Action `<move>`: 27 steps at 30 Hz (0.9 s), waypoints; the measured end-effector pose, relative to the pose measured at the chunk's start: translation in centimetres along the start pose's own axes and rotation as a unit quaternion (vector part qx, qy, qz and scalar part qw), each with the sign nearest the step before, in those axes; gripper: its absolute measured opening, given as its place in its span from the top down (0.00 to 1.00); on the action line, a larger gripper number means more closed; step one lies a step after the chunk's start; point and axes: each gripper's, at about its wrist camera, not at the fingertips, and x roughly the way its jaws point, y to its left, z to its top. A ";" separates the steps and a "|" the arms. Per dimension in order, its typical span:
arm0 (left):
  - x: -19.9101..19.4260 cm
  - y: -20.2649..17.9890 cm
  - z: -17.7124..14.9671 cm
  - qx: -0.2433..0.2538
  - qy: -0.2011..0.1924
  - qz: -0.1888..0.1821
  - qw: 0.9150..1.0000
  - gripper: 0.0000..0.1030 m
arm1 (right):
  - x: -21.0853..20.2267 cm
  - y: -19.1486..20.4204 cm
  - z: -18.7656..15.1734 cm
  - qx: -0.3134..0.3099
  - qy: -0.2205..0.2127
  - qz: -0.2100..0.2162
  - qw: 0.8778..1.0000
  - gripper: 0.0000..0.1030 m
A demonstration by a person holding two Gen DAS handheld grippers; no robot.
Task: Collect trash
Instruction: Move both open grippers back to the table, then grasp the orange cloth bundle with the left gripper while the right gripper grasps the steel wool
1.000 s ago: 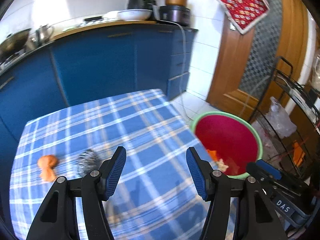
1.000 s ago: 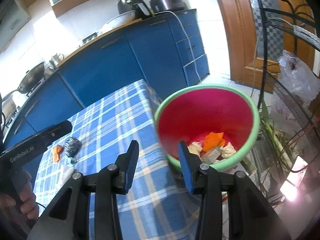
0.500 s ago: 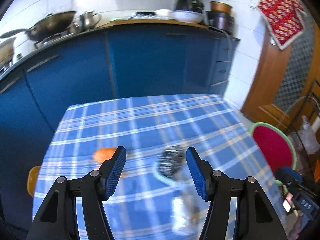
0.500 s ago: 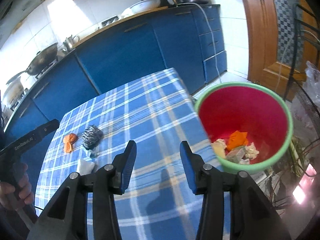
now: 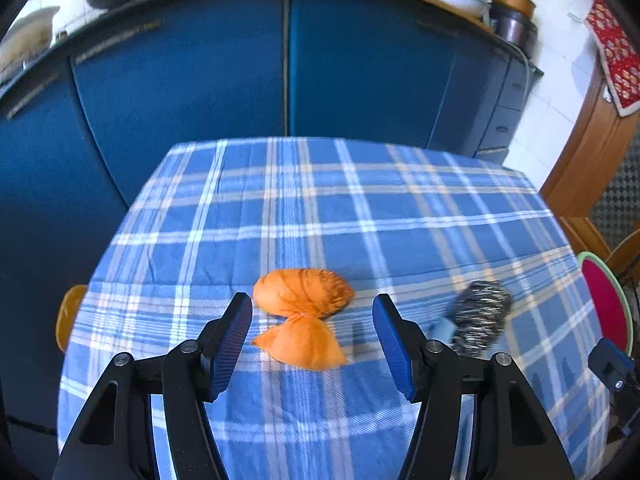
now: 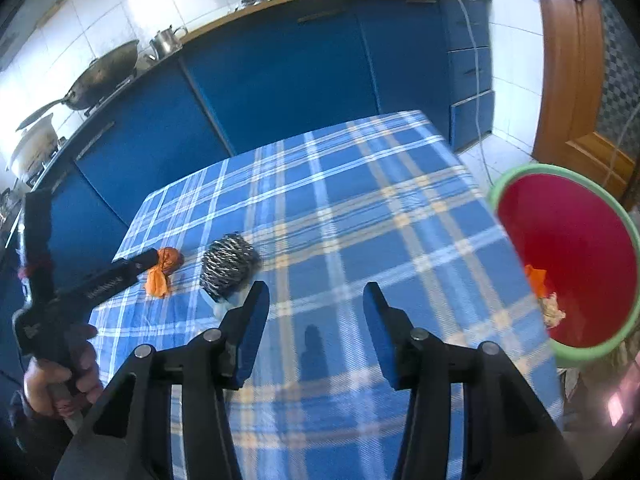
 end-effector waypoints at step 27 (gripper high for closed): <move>3.2 2.5 -0.9 -0.032 -0.006 -0.027 0.999 0.51 | 9.2 7.3 2.3 -0.053 0.053 0.051 0.996 0.49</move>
